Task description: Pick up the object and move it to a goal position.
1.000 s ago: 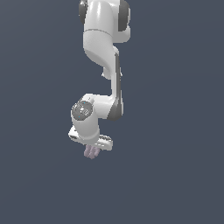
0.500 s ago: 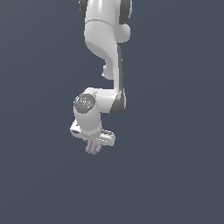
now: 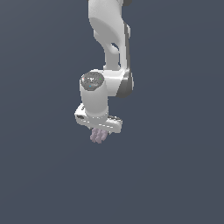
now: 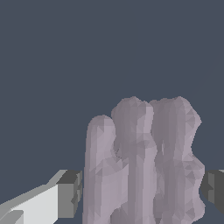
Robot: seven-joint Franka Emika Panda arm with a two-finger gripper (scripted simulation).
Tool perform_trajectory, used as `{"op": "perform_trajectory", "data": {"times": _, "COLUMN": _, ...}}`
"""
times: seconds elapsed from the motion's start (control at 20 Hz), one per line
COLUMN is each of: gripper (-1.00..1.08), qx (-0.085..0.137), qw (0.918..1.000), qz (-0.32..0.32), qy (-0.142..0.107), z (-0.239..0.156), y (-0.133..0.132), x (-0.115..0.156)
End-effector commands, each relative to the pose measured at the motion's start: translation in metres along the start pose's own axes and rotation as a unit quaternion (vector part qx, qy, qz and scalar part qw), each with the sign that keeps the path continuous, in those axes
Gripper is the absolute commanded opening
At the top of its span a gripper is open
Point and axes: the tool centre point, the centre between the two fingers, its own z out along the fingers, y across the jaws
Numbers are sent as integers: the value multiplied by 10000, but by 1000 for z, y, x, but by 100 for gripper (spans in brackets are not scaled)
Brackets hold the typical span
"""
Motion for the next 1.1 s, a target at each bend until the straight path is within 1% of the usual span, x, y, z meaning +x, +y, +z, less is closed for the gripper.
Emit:
{"op": "perform_trajectory", "data": {"times": 0.0, "gripper": -100, "qx": 1, "qw": 10000, "qz": -2, "qy": 1, "z": -20, "y": -6, "x": -13}}
{"op": "perform_trajectory", "data": {"times": 0.6, "gripper": -100, "qx": -9, "qw": 10000, "qz": -8, "qy": -22, "z": -121, "y": -36, "x": -76}}
{"op": "perform_trajectory", "data": {"times": 1.05, "gripper": -100, "qx": -20, "qw": 10000, "qz": -12, "qy": -36, "z": -210, "y": -63, "x": -129}}
